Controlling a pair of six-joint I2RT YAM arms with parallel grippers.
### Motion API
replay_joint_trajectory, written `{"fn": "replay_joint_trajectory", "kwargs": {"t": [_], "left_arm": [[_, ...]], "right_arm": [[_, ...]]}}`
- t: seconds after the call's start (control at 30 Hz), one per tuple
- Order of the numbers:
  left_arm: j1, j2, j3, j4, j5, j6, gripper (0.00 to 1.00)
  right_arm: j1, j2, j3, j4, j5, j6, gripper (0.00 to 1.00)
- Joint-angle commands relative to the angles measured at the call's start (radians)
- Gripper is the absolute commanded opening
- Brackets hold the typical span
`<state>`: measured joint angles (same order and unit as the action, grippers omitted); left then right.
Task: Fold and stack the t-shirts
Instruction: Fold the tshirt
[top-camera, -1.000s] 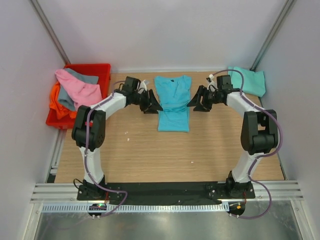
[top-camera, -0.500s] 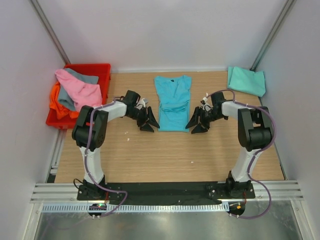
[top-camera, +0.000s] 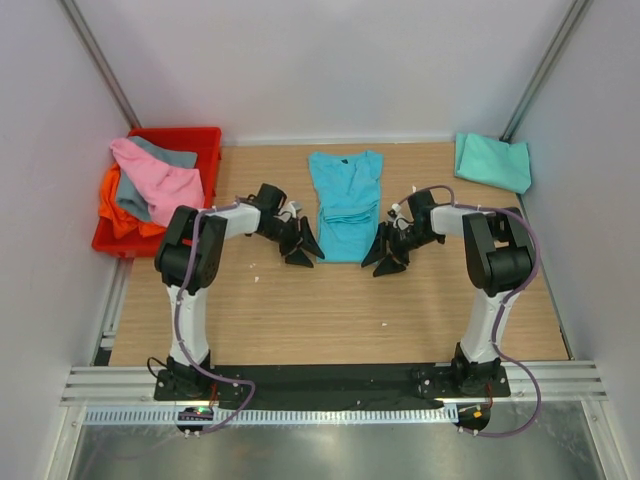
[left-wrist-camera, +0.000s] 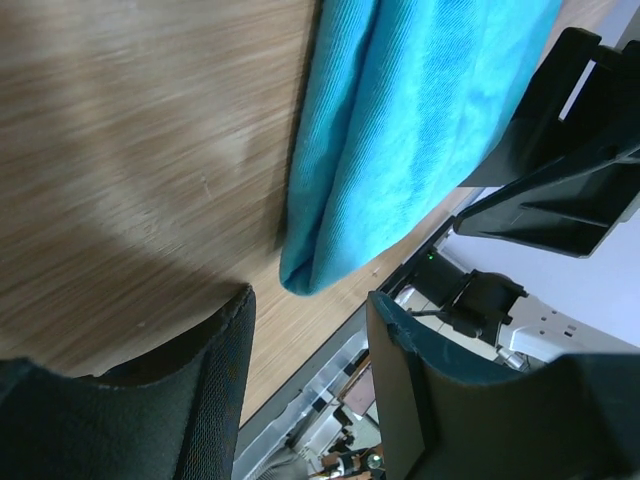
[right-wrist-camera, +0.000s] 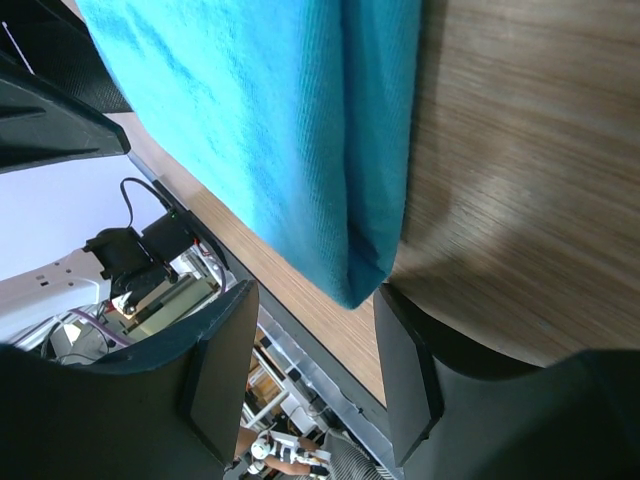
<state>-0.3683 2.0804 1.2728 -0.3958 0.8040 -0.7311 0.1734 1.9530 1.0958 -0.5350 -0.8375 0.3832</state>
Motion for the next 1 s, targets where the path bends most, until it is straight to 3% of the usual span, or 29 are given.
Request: {"fn": "replay_joint_trajectory", "kwargs": {"t": [0.0, 0.73, 0.93, 0.97], "left_arm": [[-0.007, 0.030, 0.034, 0.029, 0.000, -0.014, 0.50], [-0.017, 0.084, 0.074, 0.049, -0.003, -0.034, 0.49], [-0.018, 0.098, 0.077, 0.052, 0.001, -0.040, 0.36], [-0.017, 0.098, 0.071, 0.063, 0.004, -0.044, 0.25]], "right_arm": [[-0.011, 0.012, 0.022, 0.001, 0.028, -0.030, 0.56], [-0.057, 0.112, 0.078, 0.033, 0.031, -0.006, 0.51], [-0.057, 0.107, 0.073, 0.044, 0.044, -0.010, 0.44], [-0.058, 0.104, 0.072, 0.050, 0.044, -0.009, 0.42]]}}
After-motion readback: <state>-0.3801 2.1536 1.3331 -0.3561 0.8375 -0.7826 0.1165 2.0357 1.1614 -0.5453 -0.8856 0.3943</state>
